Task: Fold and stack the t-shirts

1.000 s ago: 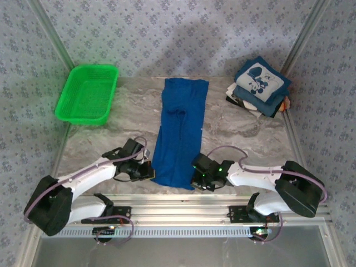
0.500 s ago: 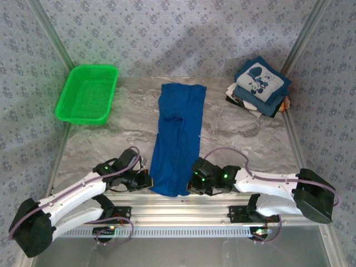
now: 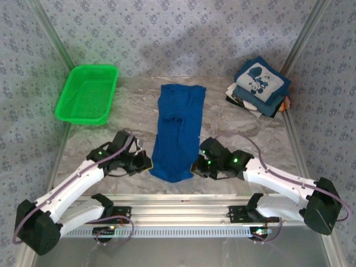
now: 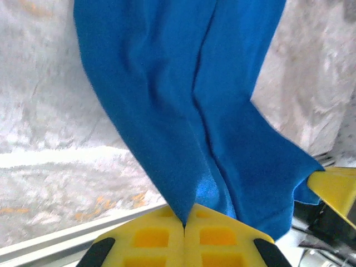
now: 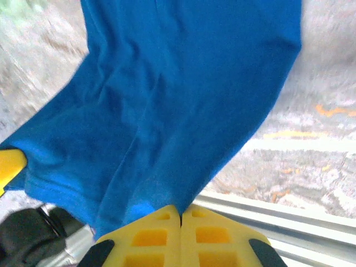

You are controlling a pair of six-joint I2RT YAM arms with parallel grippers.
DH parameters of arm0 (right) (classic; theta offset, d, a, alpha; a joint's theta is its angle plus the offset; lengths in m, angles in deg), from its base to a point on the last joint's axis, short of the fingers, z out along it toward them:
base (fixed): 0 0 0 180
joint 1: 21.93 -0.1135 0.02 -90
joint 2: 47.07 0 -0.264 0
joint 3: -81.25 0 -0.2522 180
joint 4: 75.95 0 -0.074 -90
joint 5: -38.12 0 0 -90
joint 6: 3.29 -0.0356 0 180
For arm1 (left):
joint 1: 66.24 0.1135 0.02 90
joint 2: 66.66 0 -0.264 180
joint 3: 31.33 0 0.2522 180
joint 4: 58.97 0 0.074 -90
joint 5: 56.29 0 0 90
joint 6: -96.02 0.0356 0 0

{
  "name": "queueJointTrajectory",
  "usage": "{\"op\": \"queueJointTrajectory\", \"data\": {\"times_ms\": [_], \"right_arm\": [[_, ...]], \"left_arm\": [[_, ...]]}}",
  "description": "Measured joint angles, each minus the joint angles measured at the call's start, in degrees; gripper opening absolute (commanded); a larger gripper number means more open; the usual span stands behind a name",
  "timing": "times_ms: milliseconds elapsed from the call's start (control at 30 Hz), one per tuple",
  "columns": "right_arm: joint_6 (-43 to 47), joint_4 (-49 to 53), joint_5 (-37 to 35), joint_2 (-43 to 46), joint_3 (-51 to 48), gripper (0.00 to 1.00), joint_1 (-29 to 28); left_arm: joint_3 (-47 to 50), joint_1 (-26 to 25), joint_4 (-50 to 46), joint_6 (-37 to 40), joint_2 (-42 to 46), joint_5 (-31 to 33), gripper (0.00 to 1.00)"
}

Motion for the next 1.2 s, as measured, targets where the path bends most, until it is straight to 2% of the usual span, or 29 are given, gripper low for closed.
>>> {"op": "queueJointTrajectory", "data": {"times_ms": [267, 567, 867, 1200], "right_arm": [[9.9, 5.5, 6.1, -5.7, 9.4, 0.0, 14.1], [19.9, 7.7, 12.7, -18.4, 20.4, 0.0, 24.2], [26.9, 9.5, 16.8, -31.2, 32.3, 0.0, 30.6], [31.2, 10.7, 18.9, -42.3, 41.7, 0.0, 34.2]], "left_arm": [[-13.9, 6.4, -0.7, 6.0, -11.9, -3.3, 0.01], [-24.3, 9.8, -1.4, 11.1, -22.8, -4.7, 0.0], [-33.6, 13.3, -1.5, 14.5, -34.4, -5.7, 0.0], [-46.8, 14.6, -2.0, 17.8, -48.7, -6.1, 0.0]]}}
